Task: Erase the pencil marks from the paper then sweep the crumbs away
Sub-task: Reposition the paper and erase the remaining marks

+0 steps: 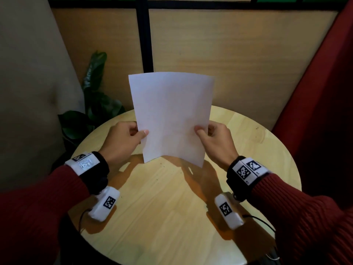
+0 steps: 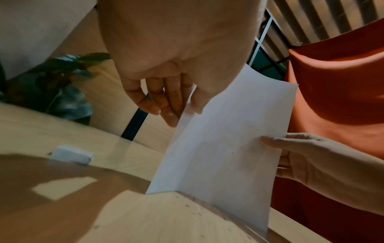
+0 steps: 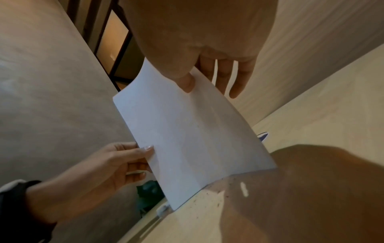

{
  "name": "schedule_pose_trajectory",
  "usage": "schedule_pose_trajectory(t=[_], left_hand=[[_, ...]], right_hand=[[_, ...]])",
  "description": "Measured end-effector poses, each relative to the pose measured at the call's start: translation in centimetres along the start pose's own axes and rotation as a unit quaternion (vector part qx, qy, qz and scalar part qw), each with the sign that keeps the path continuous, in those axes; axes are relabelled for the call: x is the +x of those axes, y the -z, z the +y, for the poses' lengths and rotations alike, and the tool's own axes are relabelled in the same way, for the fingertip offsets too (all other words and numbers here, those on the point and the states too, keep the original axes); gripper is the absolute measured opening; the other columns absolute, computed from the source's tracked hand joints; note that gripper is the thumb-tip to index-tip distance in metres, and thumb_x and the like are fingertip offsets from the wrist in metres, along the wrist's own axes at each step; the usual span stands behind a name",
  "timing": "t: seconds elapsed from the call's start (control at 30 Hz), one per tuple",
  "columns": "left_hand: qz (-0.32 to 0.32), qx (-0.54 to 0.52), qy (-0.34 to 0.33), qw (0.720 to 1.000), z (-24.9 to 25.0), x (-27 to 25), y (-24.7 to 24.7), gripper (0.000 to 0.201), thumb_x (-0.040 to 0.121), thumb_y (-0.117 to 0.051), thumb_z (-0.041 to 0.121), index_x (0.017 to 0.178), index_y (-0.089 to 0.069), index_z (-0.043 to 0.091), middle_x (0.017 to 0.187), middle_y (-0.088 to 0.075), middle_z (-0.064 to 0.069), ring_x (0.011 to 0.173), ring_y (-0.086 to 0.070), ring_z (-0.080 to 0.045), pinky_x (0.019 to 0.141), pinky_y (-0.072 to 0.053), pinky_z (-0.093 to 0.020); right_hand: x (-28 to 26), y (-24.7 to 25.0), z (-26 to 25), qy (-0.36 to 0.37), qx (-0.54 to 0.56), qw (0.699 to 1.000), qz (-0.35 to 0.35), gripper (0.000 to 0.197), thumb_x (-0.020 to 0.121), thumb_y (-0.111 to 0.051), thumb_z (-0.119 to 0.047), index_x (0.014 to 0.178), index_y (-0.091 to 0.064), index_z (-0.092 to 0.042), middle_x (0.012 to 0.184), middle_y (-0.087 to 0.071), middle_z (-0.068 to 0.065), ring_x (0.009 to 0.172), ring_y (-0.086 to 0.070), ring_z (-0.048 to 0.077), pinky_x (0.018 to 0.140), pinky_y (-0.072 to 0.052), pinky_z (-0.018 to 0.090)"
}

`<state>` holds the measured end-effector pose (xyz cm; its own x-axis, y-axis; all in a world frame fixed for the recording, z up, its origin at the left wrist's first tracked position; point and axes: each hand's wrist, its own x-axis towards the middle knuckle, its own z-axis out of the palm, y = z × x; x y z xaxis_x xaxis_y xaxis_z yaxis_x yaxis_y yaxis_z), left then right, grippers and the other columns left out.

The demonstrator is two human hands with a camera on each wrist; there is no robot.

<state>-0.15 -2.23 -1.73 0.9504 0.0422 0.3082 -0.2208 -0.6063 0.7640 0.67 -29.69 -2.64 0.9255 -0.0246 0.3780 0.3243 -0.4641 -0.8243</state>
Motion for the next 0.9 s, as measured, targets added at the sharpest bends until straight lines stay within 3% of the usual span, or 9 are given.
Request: schedule_pose_trajectory(t=[0.13,0.3,0.43,0.53,0.6,0.77,0.9], left_hand=[[0.052,-0.002,-0.041,0.998,0.7,0.2,0.3,0.021,0.107,-0.066,0.030,0.109,-0.080,0.016,0.104,-0.079,0.011,0.095,-0.073,-0.003,0.081,-0.056,-0.023],[-0.049,0.092,0.000,0.995,-0.4,0.5,0.1,0.020,0.105,-0.068,0.027,0.087,-0.076,0.021,0.080,-0.071,0.015,0.083,-0.070,-0.013,0.068,-0.049,-0.026],[0.030,0.077,-0.043,0.996,0.4,0.7,0.3,0.027,0.106,-0.067,0.028,0.083,-0.075,0.015,0.078,-0.073,0.004,0.080,-0.069,-0.016,0.076,-0.052,-0.032],[-0.026,0.105,-0.027,0.994,0.3,0.4,0.0,0.025,0.105,-0.068,0.029,0.082,-0.074,0.023,0.079,-0.072,0.012,0.079,-0.068,-0.011,0.077,-0.055,-0.032],[-0.078,0.114,0.001,0.990,-0.1,0.5,-0.2,0.019,0.105,-0.068,0.030,0.092,-0.080,0.022,0.087,-0.076,0.013,0.085,-0.071,-0.011,0.086,-0.060,-0.038],[0.021,0.092,-0.045,0.995,1.4,0.2,0.0,0.030,0.108,-0.064,0.028,0.081,-0.072,0.017,0.076,-0.071,0.005,0.075,-0.066,-0.015,0.073,-0.051,-0.031],[-0.042,0.142,-0.004,0.989,0.9,0.4,-0.1,0.030,0.105,-0.067,0.030,0.079,-0.075,0.018,0.072,-0.072,0.005,0.074,-0.068,-0.017,0.077,-0.057,-0.038]], right_hand=[[0.5,0.4,-0.9,0.019,0.027,0.999,0.022,0.032,0.099,-0.056,-0.036,0.093,-0.076,-0.011,0.088,-0.077,0.002,0.088,-0.072,0.029,0.078,-0.060,0.055],[0.7,0.7,0.3,-0.023,-0.053,0.998,-0.004,0.028,0.096,-0.061,-0.034,0.083,-0.074,-0.014,0.082,-0.076,-0.004,0.082,-0.071,0.022,0.076,-0.060,0.052],[1.1,1.3,0.6,-0.017,-0.025,0.999,0.022,0.028,0.098,-0.062,-0.034,0.091,-0.076,-0.012,0.085,-0.077,-0.002,0.084,-0.072,0.021,0.077,-0.061,0.051],[1.1,1.4,0.9,-0.026,-0.044,0.999,0.001,0.030,0.096,-0.062,-0.037,0.093,-0.076,-0.011,0.087,-0.077,-0.002,0.086,-0.073,0.022,0.077,-0.062,0.052],[1.0,1.3,1.1,-0.027,-0.072,0.997,-0.018,0.031,0.096,-0.061,-0.035,0.089,-0.075,-0.009,0.085,-0.077,0.001,0.087,-0.072,0.027,0.076,-0.060,0.052],[1.5,1.7,0.3,0.002,-0.026,0.999,0.019,0.031,0.096,-0.058,-0.037,0.097,-0.078,-0.013,0.090,-0.078,-0.003,0.088,-0.073,0.024,0.078,-0.061,0.053],[1.0,1.3,0.9,-0.012,-0.068,0.998,-0.016,0.029,0.095,-0.062,-0.034,0.090,-0.077,-0.009,0.085,-0.077,-0.002,0.085,-0.072,0.022,0.078,-0.061,0.053]])
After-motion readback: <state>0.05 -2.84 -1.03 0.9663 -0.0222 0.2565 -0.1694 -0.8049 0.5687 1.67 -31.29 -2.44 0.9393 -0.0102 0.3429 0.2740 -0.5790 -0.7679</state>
